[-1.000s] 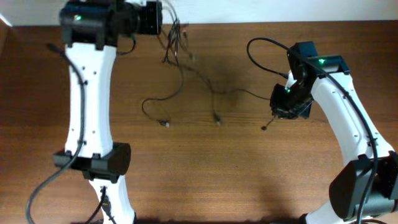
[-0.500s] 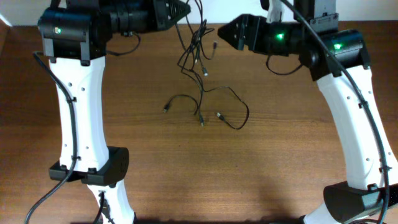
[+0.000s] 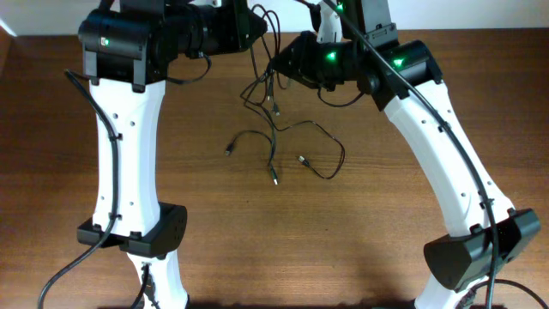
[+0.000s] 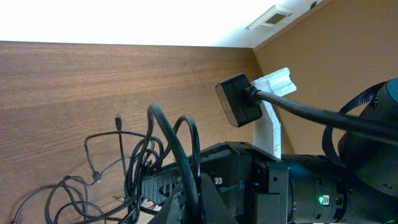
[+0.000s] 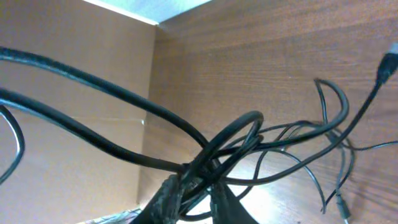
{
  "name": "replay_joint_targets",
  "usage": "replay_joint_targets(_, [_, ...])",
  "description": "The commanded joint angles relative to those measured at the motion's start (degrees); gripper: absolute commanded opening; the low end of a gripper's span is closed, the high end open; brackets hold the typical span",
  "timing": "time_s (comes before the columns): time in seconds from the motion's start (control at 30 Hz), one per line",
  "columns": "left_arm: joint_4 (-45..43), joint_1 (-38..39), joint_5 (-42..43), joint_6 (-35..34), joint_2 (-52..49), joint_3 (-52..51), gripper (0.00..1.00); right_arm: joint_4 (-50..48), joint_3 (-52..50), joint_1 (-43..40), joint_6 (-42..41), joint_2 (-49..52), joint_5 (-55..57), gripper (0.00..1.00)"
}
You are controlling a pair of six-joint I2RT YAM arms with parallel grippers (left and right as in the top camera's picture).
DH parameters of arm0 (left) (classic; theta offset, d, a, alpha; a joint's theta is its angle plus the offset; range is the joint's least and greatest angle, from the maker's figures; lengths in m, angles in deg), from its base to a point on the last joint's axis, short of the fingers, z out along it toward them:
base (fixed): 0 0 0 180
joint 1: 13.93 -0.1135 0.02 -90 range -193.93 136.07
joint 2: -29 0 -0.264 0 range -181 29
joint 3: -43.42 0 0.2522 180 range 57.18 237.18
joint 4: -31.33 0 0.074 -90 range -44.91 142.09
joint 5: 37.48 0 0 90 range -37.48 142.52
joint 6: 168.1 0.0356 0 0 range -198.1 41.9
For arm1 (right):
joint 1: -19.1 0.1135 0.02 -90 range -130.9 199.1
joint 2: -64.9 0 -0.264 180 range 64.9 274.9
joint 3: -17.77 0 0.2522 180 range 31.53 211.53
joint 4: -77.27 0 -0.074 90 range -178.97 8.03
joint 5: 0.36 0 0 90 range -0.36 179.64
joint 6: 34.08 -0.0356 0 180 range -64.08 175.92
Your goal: Untangle cables
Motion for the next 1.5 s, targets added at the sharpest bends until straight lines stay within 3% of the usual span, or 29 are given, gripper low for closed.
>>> replay_joint_targets(0.0, [-0.2,-0.2,-0.3,0.4,-0.4,0.6,0.05,-0.7,0.3,0.3,-0.2,2.1,0.5,0.13])
replay_joint_targets(0.13, [0.7,-0.2,-1.8,0.5,-0.4,0.6,0.06,-3.5,0.4,-0.5,2.1,2.1,0.9,0.04])
replay_joint_targets(0.2, [4.5,-0.4,-12.0,0.5,-0.6,0.6,0.05,-2.0,0.4,-2.4,4.7,0.7,0.8,0.04])
replay_joint_targets(0.27, [8.0,-0.7,-21.4,0.5,-2.6,0.6,0.06,2.5,0.4,-7.0,8.0,-3.5,0.8,0.04])
replay_joint_targets(0.4, [9.9,-3.6,-26.1,0.5,-7.7,0.6,0.04,12.7,0.4,-18.1,15.6,-12.6,-0.9,0.04])
replay_joint_targets(0.5, [10.5,-5.6,-29.1,7.5,-8.7,0.6,0.04,20.2,0.4,-29.2,22.7,-17.8,-7.0,0.04])
replay_joint_targets(0.53, [10.7,-6.1,-28.3,9.9,-8.7,0.6,0.09,22.1,0.4,-31.7,23.7,-18.0,-9.0,0.04])
replay_joint_targets(0.57, [10.8,-6.1,-25.8,11.8,-8.7,0.6,0.09,22.9,0.4,-32.1,24.2,-17.8,-10.3,0.04])
replay_joint_targets(0.6, [10.4,-5.9,-17.8,16.0,-8.7,0.6,0.09,23.2,0.3,-31.1,24.3,-17.4,-10.2,0.04])
replay_joint_targets(0.67, [9.7,-5.4,-5.5,20.5,-8.7,0.6,0.11,23.3,0.3,-28.2,24.3,-15.7,-10.2,0.21])
replay_joint_targets(0.77, [8.2,-5.6,10.8,20.5,-8.7,0.6,0.13,22.8,0.3,-23.2,24.3,-11.3,-10.3,0.46])
replay_joint_targets(0.83, [5.1,-5.6,21.0,20.4,-8.7,0.6,0.15,21.6,0.3,-20.6,24.3,-9.1,-10.2,0.49])
replay_joint_targets(0.87, [3.3,-5.6,22.1,20.4,-8.7,0.6,0.16,21.4,0.3,-20.4,24.3,-8.5,-10.0,0.49])
replay_joint_targets(0.9, [3.2,-5.6,18.2,20.4,-8.7,0.6,0.16,21.3,0.3,-20.4,24.3,-8.0,-9.6,0.5])
replay_joint_targets(0.97, [10.1,-5.6,-11.3,18.9,-9.0,0.6,0.16,21.4,0.3,-21.0,24.3,-7.9,-4.9,0.54])
replay_joint_targets(1.03, [15.4,-5.5,-20.6,18.1,-11.3,0.5,0.16,21.7,0.3,-21.8,24.3,-7.9,-2.0,0.58])
replay_joint_targets(1.17, [15.8,-5.2,-20.9,18.5,-20.4,-0.3,0.13,23.5,0.3,-23.0,24.4,-7.9,-1.7,0.61])
replay_joint_targets(1.27, [15.8,-2.5,-19.2,23.5,-27.1,-0.3,0.13,23.7,0.3,-22.9,24.4,-7.9,-0.5,0.63])
replay_joint_targets(1.4, [13.8,-0.1,-19.4,23.7,-34.6,-0.3,0.19,24.7,0.3,-22.9,25.0,-7.9,-0.5,0.64])
replay_joint_targets(1.47, [13.2,0.1,-19.4,23.7,-37.5,-0.3,0.3,25.0,0.3,-22.9,25.6,-7.9,-0.5,0.64])
